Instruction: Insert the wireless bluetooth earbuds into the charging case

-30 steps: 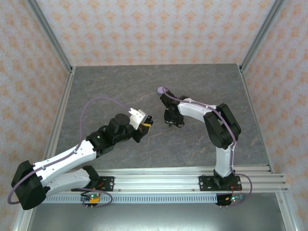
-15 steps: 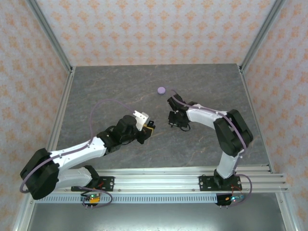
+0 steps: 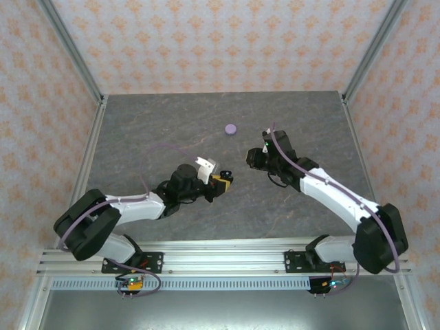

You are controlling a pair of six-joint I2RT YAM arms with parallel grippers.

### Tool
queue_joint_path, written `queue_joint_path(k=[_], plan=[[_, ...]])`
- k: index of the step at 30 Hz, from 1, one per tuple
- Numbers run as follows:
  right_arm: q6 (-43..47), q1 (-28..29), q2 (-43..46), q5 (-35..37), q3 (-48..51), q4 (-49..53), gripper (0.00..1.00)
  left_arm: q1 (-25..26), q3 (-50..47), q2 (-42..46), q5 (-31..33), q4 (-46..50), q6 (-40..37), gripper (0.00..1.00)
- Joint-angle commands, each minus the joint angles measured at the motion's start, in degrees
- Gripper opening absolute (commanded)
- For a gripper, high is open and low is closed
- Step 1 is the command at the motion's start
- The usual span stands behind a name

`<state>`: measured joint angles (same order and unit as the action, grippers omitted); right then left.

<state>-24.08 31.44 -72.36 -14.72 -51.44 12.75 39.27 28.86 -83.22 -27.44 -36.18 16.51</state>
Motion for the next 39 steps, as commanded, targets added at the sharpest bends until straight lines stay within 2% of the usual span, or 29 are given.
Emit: queue_joint_path(k=[1,4,7,17,39], plan=[[4.44,1.18,3.58,-1.09,1.03,-3.77,0.19,-0.24,-0.3,-2.57,-3.2,-13.43,1.46,0.16],[5.97,2.39,5.4,-1.7,0.82,-4.14,0.19,-0.17,-0.2,-4.5,-3.21,-18.38,3.03,0.16],[7.18,3.85,6.91,-1.98,0.64,-4.63,0.19,0.27,1.16,-5.33,-3.17,-18.99,3.56,0.16],[8.52,6.87,7.02,-2.66,-0.06,-4.99,0.19,1.23,5.13,-4.43,-3.33,-16.93,3.96,0.16],[8.78,7.05,7.22,-1.36,0.38,-4.51,0.19,1.6,6.99,-1.94,-4.46,-14.09,3.59,0.16]])
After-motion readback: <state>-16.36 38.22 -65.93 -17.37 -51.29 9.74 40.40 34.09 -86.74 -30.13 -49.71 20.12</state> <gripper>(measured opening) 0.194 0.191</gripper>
